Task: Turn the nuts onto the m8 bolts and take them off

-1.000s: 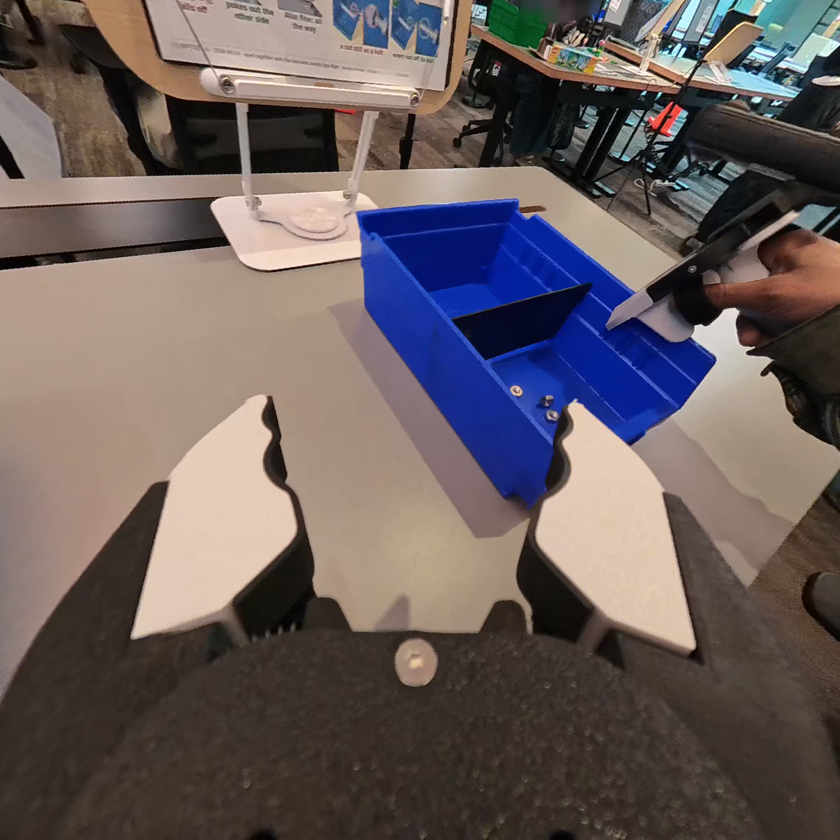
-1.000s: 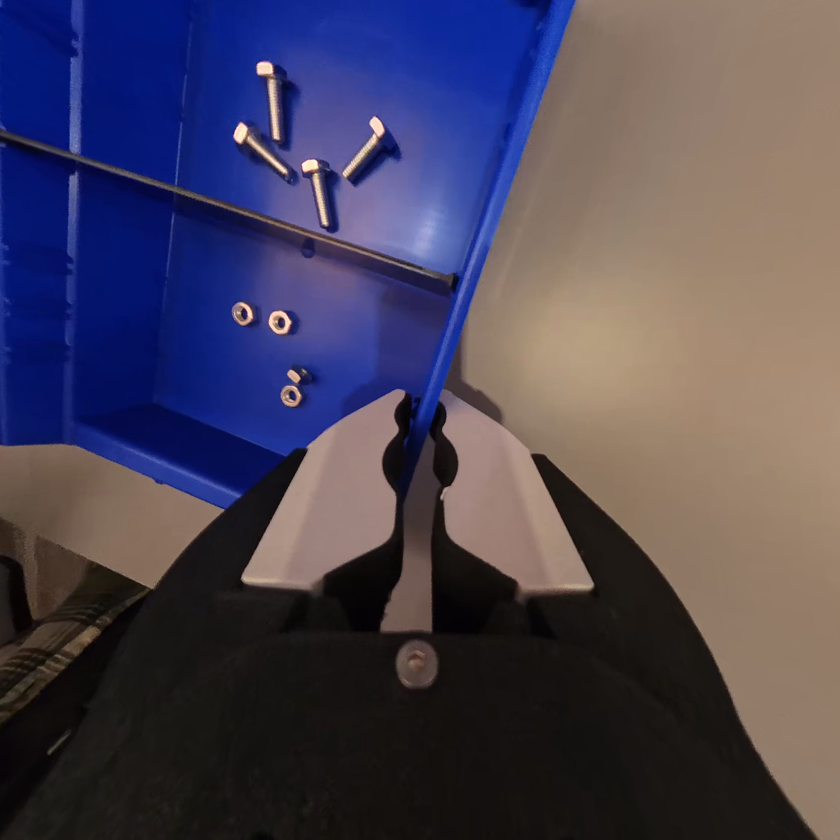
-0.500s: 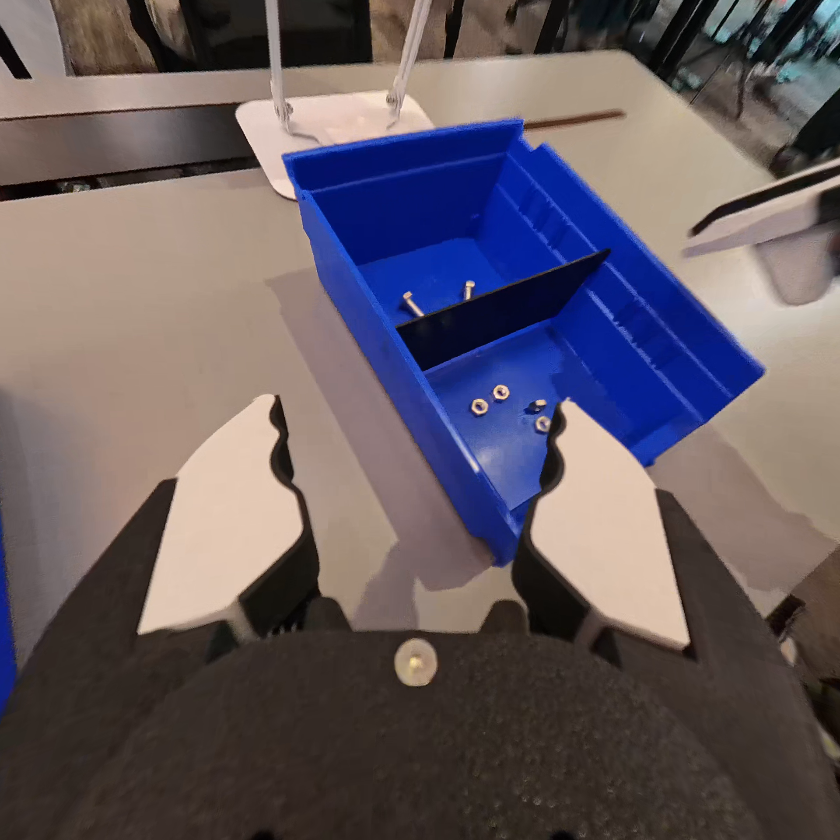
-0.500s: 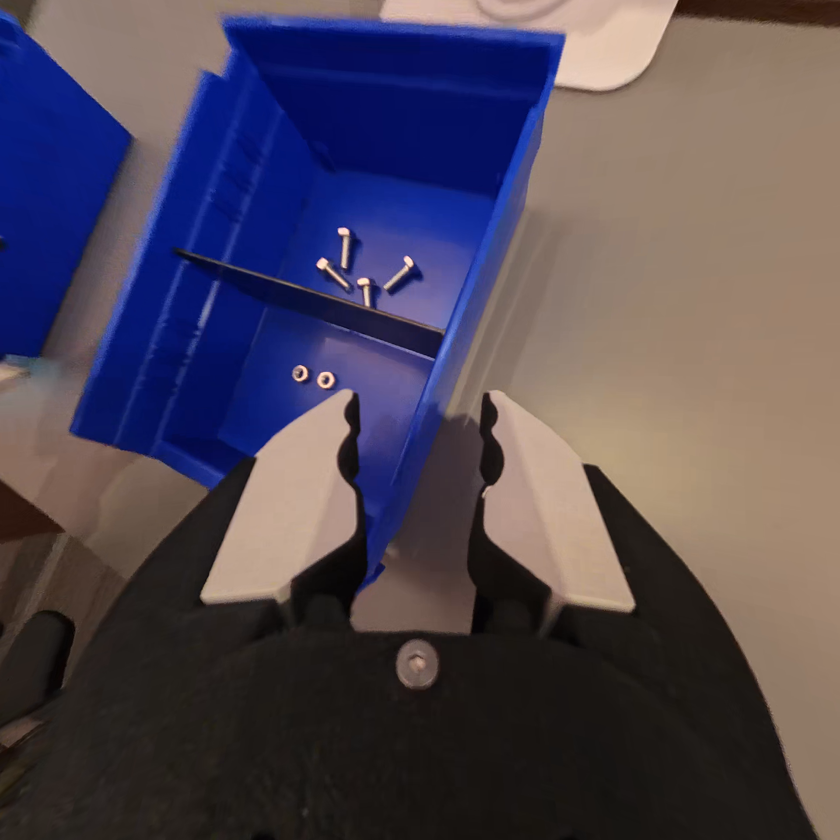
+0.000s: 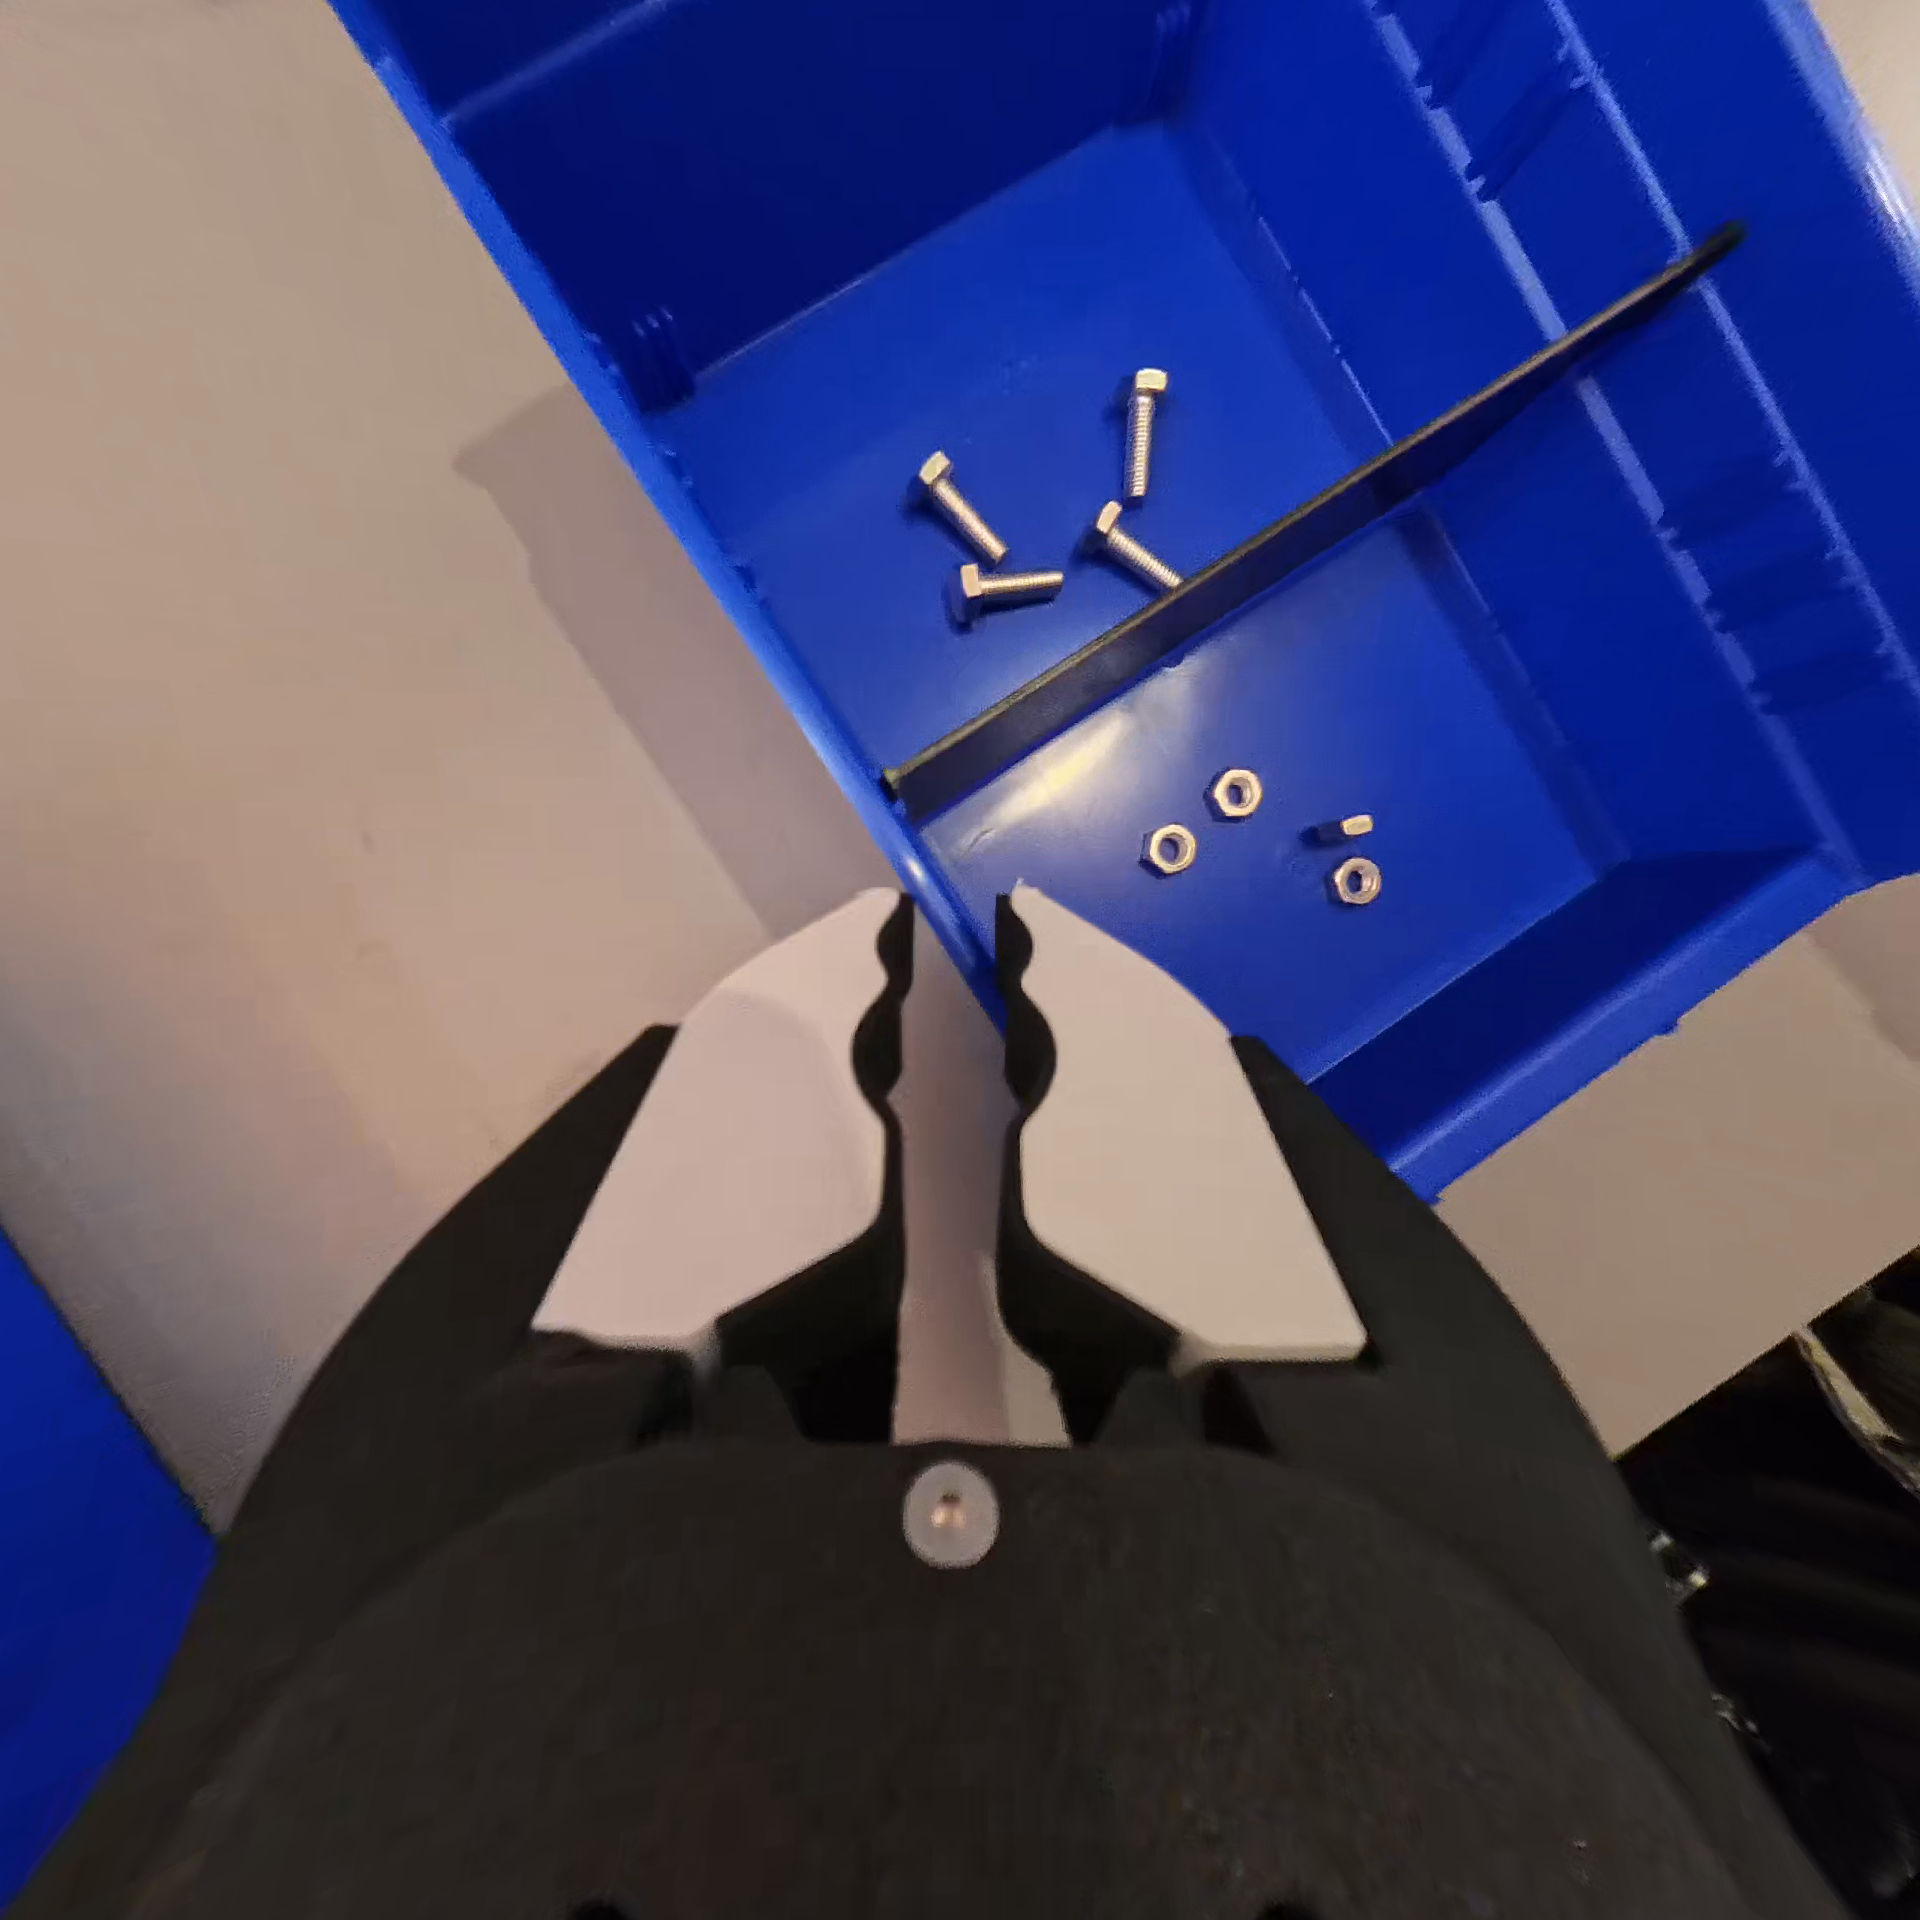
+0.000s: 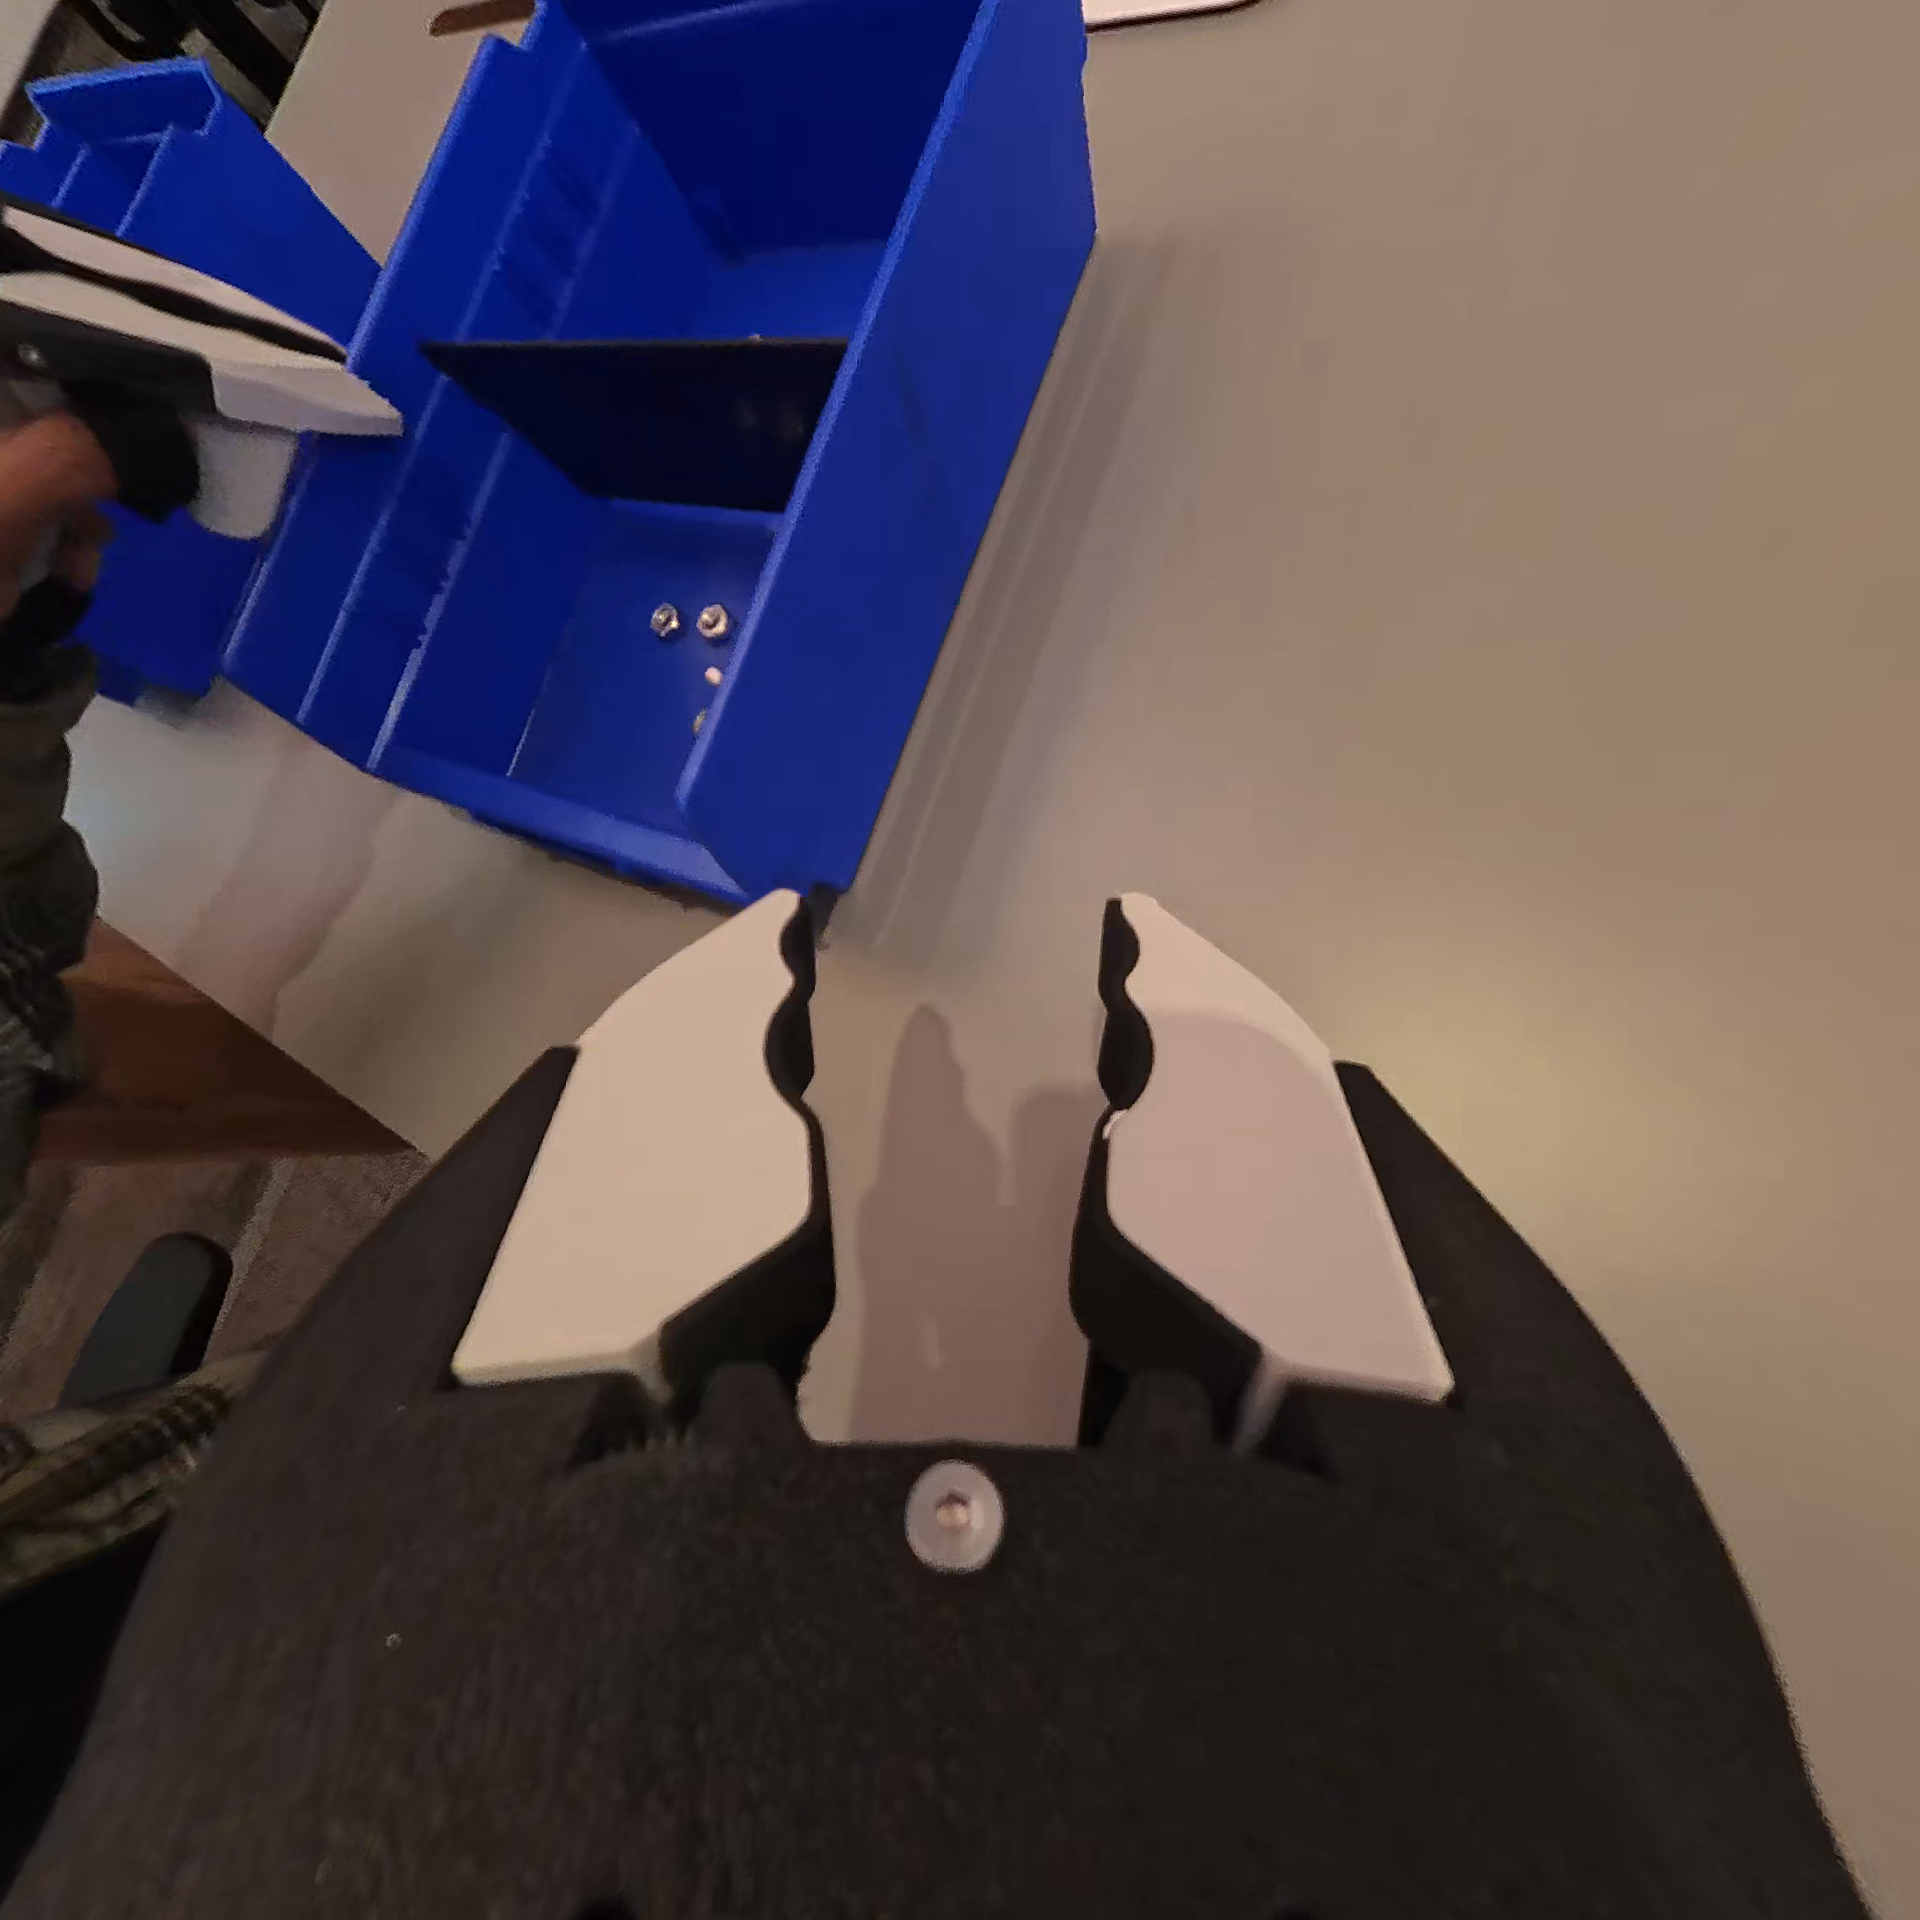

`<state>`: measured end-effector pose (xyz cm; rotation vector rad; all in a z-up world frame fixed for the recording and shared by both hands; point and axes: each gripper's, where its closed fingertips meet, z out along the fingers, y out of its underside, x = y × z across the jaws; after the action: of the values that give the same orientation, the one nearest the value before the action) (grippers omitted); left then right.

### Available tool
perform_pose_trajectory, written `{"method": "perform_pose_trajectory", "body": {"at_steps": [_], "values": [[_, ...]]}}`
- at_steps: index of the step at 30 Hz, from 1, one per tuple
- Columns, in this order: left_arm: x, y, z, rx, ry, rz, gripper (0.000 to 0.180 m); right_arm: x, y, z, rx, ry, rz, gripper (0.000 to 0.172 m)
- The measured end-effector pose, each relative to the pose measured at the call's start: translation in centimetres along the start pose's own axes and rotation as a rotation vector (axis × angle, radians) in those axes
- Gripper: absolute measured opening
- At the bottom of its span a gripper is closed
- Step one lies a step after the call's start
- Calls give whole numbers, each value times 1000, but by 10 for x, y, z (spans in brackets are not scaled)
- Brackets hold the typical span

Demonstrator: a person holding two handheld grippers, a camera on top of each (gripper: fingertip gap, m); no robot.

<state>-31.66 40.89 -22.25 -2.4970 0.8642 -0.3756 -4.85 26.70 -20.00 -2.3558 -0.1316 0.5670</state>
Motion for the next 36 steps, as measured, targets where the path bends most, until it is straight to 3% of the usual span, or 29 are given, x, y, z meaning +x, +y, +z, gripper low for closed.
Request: {"method": "perform_pose_trajectory", "body": {"at_steps": [1,10,17,20,22,25,28,32,36], "values": [[0,1,0,-18,0,-9,14,1,3,-1,1,-6,0,52],[-30,17,-13,-87,-92,-111,9,4,9,-4,30,-54,10,48],[-52,38,-28,-55,-139,-181,6,0,4,5,39,-89,-10,43],[-58,33,-36,6,-141,-175,8,-7,1,8,50,-106,-31,46],[-66,20,-57,91,-156,-169,18,-10,0,7,55,-117,-41,46],[-104,0,-110,220,-256,-183,49,-11,2,3,59,-119,-51,50],[-149,9,-144,188,-285,-269,66,-8,5,-4,67,-124,-46,51],[-190,49,-143,50,-325,-350,75,-5,5,-8,90,-127,-32,51],[-193,80,-122,-24,-298,-378,79,-9,9,-3,67,-136,-42,51]]}}
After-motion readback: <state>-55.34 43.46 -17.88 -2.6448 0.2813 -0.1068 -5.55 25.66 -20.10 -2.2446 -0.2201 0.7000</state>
